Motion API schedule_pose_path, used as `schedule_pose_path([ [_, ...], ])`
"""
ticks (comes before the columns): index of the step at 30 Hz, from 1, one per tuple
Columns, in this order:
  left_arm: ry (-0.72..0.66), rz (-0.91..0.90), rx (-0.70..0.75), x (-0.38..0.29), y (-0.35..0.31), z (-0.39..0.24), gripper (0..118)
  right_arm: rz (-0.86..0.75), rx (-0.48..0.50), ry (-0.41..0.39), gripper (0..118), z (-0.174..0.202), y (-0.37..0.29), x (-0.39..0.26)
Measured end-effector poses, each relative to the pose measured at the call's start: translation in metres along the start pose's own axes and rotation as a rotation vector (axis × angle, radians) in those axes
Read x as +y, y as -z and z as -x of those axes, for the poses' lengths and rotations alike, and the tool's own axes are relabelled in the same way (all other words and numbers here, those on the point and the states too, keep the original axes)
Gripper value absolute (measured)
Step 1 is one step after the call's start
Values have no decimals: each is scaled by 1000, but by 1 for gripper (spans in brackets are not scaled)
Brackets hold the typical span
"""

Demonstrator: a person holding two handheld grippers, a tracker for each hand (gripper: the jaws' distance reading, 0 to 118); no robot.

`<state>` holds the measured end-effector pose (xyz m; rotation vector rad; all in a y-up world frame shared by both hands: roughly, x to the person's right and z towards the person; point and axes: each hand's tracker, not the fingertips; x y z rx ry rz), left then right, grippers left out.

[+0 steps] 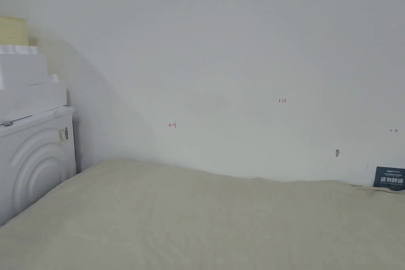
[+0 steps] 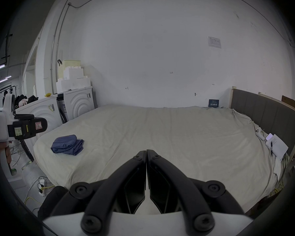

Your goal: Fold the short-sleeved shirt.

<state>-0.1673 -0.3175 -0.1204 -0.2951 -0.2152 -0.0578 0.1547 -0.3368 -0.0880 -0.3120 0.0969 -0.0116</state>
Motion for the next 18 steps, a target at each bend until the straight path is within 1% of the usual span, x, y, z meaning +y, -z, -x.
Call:
schedule_pose_path([
  [3, 10, 10, 7, -1, -1, -1, 0, 7, -2, -1, 0, 0, 0, -1],
  [6, 48, 22, 30, -4, -1, -4, 0, 23, -18, -10, 0, 1, 1, -3],
  [8, 37, 26, 34, -4, 0, -4, 0, 20, -56, -39, 0, 6, -2, -5],
  [11, 19, 33, 28, -5, 1, -4, 0, 25, -50, -34, 0, 6, -1, -5],
  [18, 40, 35, 38, -5, 2, -5, 1, 32, -39, -24, 0, 7, 3, -3],
])
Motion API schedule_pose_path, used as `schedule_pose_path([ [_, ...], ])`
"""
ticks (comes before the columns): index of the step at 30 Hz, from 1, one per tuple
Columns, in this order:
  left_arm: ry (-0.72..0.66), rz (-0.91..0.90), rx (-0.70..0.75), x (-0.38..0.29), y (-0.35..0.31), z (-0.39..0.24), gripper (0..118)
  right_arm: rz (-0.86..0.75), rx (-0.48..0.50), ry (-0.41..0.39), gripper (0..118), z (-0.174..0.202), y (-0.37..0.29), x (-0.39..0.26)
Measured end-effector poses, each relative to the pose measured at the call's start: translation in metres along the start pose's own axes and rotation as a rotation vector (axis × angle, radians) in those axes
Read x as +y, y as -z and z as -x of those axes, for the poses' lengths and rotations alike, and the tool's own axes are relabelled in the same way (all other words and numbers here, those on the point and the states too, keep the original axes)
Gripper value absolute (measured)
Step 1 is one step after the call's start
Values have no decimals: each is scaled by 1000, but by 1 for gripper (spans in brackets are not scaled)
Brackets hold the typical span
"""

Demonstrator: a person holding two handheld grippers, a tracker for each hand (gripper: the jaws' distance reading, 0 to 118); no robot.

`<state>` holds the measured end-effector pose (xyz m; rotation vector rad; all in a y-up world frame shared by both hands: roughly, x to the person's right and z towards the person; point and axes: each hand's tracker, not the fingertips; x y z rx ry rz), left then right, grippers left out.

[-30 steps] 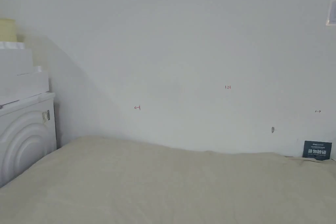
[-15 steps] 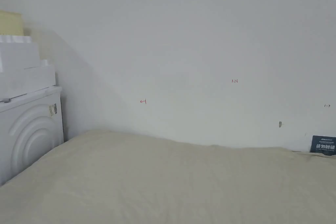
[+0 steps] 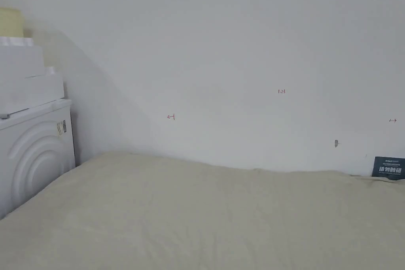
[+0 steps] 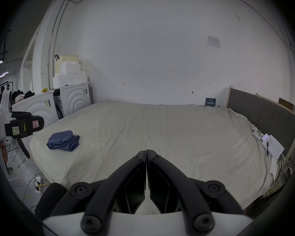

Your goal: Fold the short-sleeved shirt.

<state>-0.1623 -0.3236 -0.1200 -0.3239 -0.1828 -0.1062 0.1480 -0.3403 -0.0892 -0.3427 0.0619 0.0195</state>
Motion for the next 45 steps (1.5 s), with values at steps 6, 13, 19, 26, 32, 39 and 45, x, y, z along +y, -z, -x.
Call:
schedule_pose_path([
  [6, -2, 5, 3, -2, 1, 0, 1, 8, -3, 12, 3, -2, 1, -1],
  [13, 7, -11, 29, -2, 2, -1, 84, 20, -8, 10, 89, -2, 4, -2],
  [19, -6, -31, 33, -1, 1, 0, 118, 10, -34, -30, 115, 4, 7, -4],
  [26, -3, -26, 36, -2, 1, 0, 118, 3, -30, 26, 115, 1, 8, -8],
  [32, -27, 4, 61, -4, 1, 0, 118, 45, -87, 6, 115, 6, 8, -6],
  [39, -32, 17, 61, -5, 1, -2, 118, 29, -78, 12, 115, 9, 9, -3],
  [45, -31, 22, 62, -5, 2, -2, 118, 39, -74, 20, 115, 9, 9, 0],
])
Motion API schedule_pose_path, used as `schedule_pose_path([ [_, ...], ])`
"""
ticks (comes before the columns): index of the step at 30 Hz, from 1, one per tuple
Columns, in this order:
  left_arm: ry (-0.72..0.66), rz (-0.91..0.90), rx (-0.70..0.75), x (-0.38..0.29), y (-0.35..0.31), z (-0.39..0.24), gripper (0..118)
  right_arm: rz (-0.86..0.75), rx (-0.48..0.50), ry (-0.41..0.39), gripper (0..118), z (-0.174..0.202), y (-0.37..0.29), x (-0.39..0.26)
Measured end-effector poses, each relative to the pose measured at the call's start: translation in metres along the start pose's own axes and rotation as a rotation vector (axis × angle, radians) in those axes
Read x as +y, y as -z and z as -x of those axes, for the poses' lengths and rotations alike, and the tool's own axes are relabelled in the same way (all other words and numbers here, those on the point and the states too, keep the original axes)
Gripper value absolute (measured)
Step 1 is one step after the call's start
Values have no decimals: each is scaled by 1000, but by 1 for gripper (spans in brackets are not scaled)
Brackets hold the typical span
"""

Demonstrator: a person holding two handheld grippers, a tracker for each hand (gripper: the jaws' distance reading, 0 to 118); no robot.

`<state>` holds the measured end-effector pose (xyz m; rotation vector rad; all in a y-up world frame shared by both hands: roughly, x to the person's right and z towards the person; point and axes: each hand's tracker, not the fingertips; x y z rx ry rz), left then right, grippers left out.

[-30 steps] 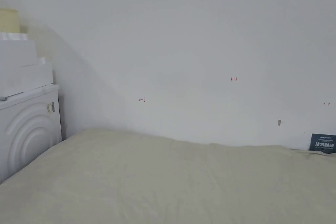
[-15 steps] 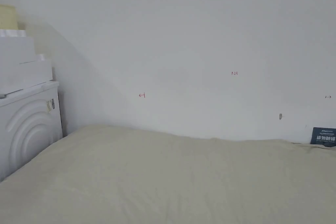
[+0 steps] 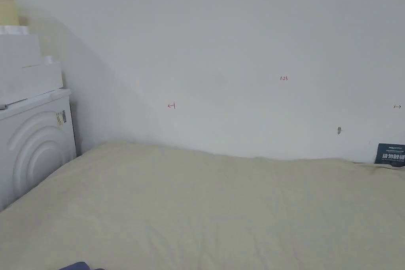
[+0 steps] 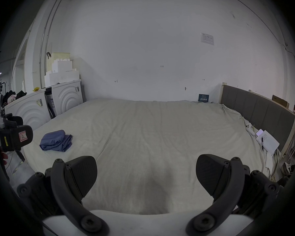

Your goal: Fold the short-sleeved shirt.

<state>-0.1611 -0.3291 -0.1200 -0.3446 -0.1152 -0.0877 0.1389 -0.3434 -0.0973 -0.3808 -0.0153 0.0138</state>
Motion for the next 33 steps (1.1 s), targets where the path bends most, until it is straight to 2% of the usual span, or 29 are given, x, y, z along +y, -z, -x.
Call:
schedule_pose_path([
  [5, -3, -6, 9, 2, 0, 1, 118, -8, 35, 26, 115, -1, -2, 2],
  [11, 5, -12, 0, 5, 0, 0, 118, -17, 16, -9, 115, 2, -2, 6],
  [29, 0, 6, -3, 4, 1, 0, 118, 5, 31, 27, 115, 0, 1, 5],
  [33, -10, 3, -5, 9, 1, 1, 118, 25, 63, 53, 115, -2, 2, 7],
])
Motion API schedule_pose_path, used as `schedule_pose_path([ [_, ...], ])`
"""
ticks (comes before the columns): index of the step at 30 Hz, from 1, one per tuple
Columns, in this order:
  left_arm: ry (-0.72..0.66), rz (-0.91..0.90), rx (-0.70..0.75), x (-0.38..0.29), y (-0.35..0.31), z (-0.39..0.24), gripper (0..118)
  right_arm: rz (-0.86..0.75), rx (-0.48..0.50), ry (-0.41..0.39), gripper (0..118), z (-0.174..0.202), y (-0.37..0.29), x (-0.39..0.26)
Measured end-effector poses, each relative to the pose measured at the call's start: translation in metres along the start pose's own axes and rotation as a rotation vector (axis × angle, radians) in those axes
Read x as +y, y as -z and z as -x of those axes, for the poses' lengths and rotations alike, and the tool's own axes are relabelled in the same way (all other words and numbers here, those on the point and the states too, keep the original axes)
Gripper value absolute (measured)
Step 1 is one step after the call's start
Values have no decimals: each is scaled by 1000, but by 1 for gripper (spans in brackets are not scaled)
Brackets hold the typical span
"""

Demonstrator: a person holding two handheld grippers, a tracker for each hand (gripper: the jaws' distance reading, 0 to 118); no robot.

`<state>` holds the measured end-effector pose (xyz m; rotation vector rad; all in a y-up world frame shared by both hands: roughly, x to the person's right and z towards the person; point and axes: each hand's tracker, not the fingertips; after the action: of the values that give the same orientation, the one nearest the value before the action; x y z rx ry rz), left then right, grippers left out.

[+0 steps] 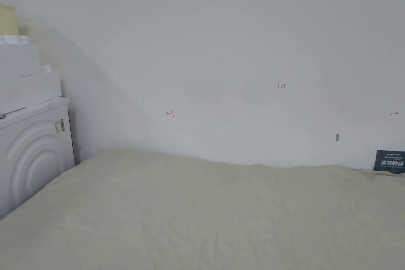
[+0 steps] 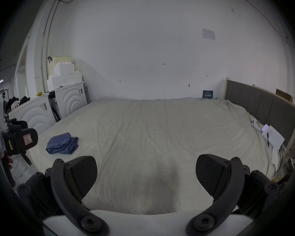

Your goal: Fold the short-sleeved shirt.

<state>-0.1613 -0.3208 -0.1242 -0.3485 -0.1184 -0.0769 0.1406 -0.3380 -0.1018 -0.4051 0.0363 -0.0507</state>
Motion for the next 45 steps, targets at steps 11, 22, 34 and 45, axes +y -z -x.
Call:
schedule_pose_path([
  [11, -18, 4, -20, 8, -4, 1, 118, 47, 145, 210, 115, -8, -2, 12],
  [22, -23, 3, -27, 14, 0, 0, 118, -14, 94, 215, 115, 6, -13, 22],
  [34, -23, 0, -28, 18, 2, 0, 118, -17, -31, 236, 115, -1, -2, 22],
  [45, -6, 11, -4, 32, 25, -5, 118, -57, -7, -36, 115, 6, 11, 27],
])
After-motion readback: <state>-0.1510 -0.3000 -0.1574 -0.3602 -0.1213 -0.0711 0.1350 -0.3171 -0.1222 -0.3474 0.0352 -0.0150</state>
